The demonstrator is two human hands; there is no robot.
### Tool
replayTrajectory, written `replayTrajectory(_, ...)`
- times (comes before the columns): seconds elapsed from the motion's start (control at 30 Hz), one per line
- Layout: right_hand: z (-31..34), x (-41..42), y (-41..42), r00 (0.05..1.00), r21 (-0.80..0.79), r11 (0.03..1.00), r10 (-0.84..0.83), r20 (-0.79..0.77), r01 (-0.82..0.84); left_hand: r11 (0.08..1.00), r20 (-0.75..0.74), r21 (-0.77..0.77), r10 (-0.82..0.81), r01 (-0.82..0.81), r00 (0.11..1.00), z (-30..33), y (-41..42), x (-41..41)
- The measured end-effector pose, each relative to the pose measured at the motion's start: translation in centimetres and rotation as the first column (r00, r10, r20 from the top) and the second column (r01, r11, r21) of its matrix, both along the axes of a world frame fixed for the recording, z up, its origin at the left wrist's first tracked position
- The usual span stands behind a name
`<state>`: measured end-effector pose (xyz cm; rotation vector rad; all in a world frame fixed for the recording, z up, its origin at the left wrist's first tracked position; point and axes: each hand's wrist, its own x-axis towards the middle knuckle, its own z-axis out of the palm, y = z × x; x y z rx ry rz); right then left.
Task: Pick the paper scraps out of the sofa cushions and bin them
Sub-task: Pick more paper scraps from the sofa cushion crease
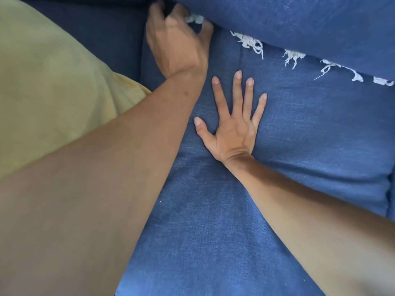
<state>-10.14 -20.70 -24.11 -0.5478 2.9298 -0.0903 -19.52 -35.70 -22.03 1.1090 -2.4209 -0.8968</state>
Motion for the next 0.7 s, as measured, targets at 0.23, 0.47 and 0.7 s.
replayTrajectory(0.23, 1.0, 0.1, 0.0, 1.000, -0.046, 0.999, -0.020, -0.018, 0.020, 0.994, -0.075, 0.079, -0.069, 0.074, 0.995, 1.4, -0.6, 2.2)
replayTrajectory(0.47, 4.0, 0.7, 0.7, 0.999, -0.176, 0.983, -0.050, -0.020, 0.046, 0.964, 0.001, 0.014, -0.267, 0.267, 0.964, 1.8, 1.3, 6.2)
replayTrajectory(0.7, 9.3, -1.5, 7.3, 0.976, -0.056, 0.998, -0.007, 0.219, 0.020, 0.939, 0.129, -0.055, -0.332, 0.341, 0.934, 0.3, 1.6, 6.9)
